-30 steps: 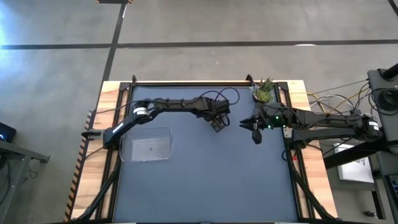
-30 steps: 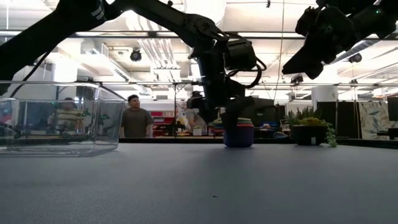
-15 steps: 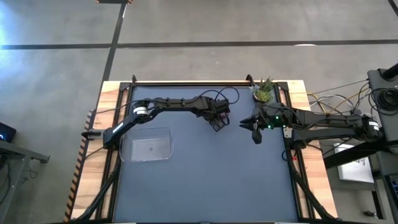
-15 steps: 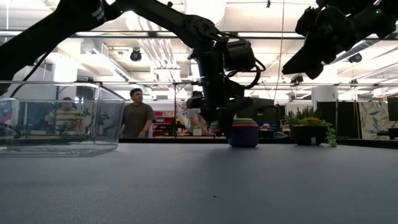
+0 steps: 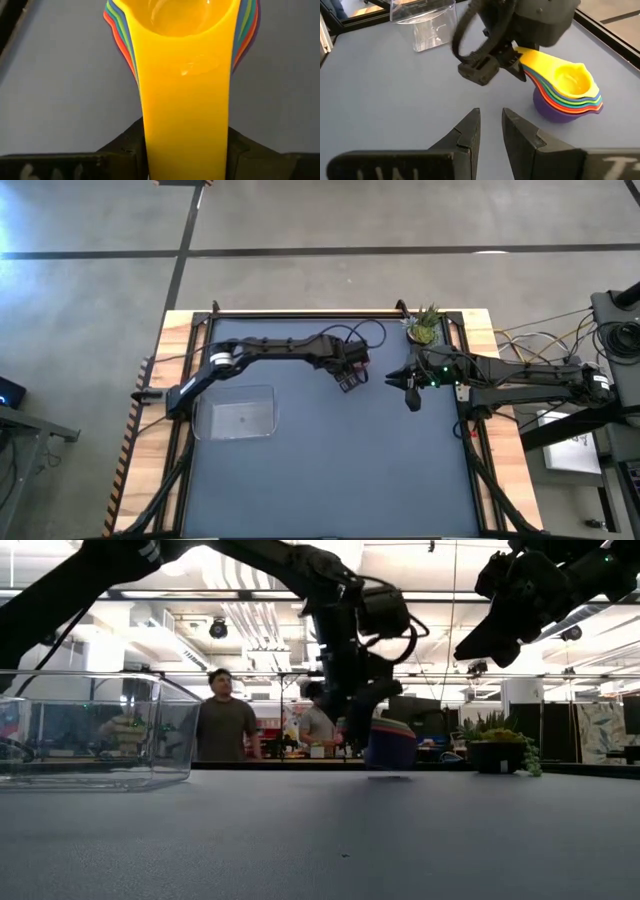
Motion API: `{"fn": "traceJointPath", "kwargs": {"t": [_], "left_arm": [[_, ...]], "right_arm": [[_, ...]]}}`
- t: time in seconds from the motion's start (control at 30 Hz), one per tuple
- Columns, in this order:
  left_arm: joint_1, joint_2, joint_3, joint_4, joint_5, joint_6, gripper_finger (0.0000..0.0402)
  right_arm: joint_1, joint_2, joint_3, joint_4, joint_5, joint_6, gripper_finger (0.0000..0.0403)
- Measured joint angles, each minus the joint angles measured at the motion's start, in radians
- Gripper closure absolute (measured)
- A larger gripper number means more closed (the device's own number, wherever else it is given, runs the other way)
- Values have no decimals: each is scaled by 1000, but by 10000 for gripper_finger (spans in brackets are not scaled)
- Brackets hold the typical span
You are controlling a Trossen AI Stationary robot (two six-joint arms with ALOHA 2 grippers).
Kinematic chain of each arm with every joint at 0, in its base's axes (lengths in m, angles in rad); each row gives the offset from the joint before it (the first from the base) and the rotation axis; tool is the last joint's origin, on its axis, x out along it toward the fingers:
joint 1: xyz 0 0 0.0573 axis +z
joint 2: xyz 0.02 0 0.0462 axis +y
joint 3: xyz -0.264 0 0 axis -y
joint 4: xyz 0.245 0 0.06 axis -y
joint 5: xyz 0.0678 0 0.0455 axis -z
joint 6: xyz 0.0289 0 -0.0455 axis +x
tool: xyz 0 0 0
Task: Nest measuring cups in basket
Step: Put the stacked measuring cups into the transparent bin
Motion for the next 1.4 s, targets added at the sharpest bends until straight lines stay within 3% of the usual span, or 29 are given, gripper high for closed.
{"fn": "traceJointPath", "kwargs": {"t": [0.3,0.5,0.7,0.9,1.2,1.4], "left_arm": [[-40,-92,-45,-6,-21,10,280],[-53,-223,-268,114,-35,-34,281],[-74,-463,-572,284,25,-78,281],[-120,-728,-796,299,27,-140,281],[-217,-1087,-1059,243,-6,-241,281],[-280,-1254,-1168,229,-7,-262,281]], "right_arm": [[0,0,0,-1,0,5,335],[0,0,0,-1,0,10,335],[0,0,0,4,2,9,335],[-1,0,0,19,3,8,335],[-1,0,0,34,3,11,335],[-1,1,0,34,3,11,335]]}}
